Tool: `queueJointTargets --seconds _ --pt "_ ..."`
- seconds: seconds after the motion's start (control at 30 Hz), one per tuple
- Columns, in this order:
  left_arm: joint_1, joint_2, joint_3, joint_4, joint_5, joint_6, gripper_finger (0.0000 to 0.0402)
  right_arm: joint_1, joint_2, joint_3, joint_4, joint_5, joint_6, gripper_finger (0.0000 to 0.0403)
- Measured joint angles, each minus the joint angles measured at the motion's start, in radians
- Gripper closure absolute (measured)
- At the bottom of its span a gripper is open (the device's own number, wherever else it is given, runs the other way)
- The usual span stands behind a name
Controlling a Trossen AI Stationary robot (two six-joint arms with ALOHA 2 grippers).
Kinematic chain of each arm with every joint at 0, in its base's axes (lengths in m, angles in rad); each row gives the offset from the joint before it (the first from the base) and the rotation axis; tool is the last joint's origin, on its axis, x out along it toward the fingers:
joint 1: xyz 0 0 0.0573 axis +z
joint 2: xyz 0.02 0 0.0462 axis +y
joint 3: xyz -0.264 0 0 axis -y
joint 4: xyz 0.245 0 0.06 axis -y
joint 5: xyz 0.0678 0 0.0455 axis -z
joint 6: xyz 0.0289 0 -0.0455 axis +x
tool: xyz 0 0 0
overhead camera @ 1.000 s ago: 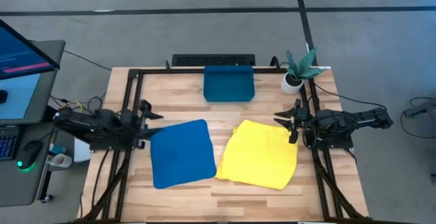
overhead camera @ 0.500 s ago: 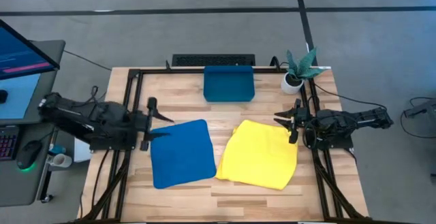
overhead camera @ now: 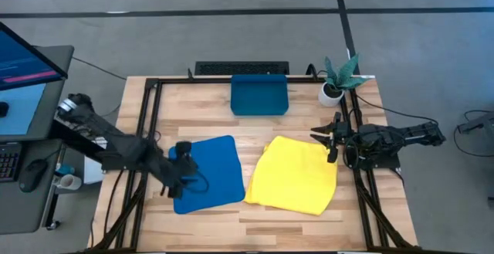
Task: Roll microfiber towels into tight, uniform cylinder then place into a basket
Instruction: Roll the blue microfiber cloth
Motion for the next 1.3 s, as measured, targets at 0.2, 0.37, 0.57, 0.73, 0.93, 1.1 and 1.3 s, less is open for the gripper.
queueJointTargets --seconds 0.2,0.37,0.57,0.73,0.93,1.1,1.3 --pt "-0.152 0.195 -0.011 0.011 -0.024 -0.253 0.0206 0.000 0.000 0.000 0.000 0.000 0.000 0.0275" --pt "-0.245 0.356 -0.011 0.047 -0.029 -0.428 0.0206 0.000 0.000 0.000 0.000 0.000 0.000 0.0275" --pt "-0.326 0.483 -0.011 0.072 0.042 -0.616 0.0206 0.000 0.000 0.000 0.000 0.000 0.000 0.0275" --pt "-0.371 0.502 -0.010 0.099 0.065 -0.687 0.0206 0.000 0.000 0.000 0.000 0.000 0.000 0.0275" --pt "-0.391 0.502 0.001 0.102 0.030 -0.713 0.0206 0.000 0.000 0.000 0.000 0.000 0.000 0.0275" --pt "-0.392 0.503 -0.021 0.165 0.027 -0.730 0.0206 0.000 0.000 0.000 0.000 0.000 0.000 0.0275" --pt "-0.398 0.503 -0.071 0.235 0.022 -0.740 0.0206 0.000 0.000 0.000 0.000 0.000 0.000 0.0275"
